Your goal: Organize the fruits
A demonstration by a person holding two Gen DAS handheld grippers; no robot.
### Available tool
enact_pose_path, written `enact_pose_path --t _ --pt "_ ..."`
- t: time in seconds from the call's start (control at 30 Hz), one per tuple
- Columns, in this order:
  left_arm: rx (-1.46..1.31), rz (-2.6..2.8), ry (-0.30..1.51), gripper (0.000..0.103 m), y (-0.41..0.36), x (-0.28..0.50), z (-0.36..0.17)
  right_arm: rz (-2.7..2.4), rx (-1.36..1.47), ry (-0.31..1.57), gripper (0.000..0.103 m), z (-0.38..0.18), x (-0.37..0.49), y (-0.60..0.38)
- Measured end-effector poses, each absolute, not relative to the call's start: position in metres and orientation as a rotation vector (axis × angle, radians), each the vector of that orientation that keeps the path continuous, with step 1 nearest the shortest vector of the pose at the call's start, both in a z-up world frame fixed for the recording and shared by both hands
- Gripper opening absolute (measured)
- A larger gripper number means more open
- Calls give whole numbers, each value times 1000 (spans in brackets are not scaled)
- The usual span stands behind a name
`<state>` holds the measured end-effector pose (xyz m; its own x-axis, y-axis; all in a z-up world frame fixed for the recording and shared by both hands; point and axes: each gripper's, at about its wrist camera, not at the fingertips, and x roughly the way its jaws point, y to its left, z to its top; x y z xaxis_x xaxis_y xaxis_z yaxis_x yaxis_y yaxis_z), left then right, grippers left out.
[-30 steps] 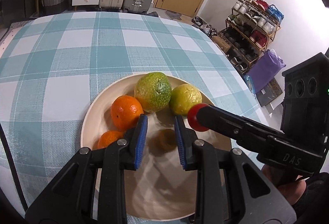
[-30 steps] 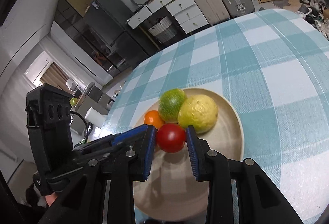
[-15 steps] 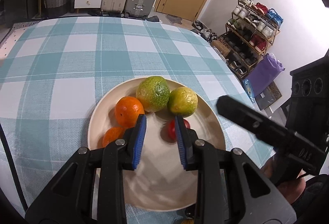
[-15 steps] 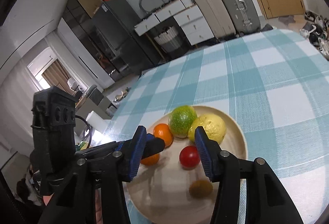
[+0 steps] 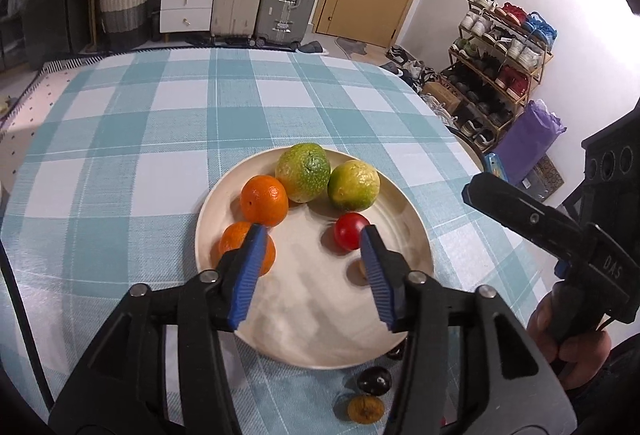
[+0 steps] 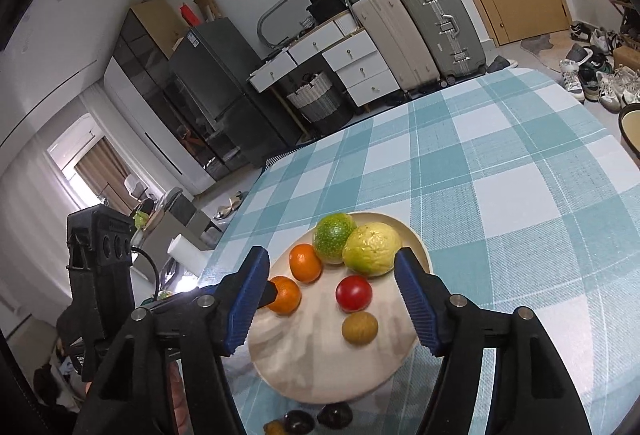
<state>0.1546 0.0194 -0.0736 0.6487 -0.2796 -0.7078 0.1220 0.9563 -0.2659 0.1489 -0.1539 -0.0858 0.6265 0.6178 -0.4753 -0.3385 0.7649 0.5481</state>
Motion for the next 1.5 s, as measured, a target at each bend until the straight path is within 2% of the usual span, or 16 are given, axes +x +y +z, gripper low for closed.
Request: enact_pose_path --t 0.1,0.3,0.47,0.6,0.93,1.0,1.2,1.5 --pt "-187 -212 822 61 19 145 -67 565 429 692 70 -82 141 -155" --pt "-160 -170 788 73 19 124 -56 580 409 684 72 -74 127 -154" --pt "-156 -150 769 78 20 105 -49 579 397 674 72 -69 111 -156" --pt "-146 -127 768 81 20 92 -46 574 389 662 79 -66 97 -158" --pt "-182 -64 779 91 35 54 -57 574 350 642 85 -61 65 -159" --pt "-191 -53 778 100 38 46 -61 573 327 639 85 -61 57 -158" --pt "-195 -28 775 101 41 25 -71 572 286 666 85 -71 39 -156" --pt "-224 -32 837 102 42 11 -94 559 206 725 94 -92 18 -149"
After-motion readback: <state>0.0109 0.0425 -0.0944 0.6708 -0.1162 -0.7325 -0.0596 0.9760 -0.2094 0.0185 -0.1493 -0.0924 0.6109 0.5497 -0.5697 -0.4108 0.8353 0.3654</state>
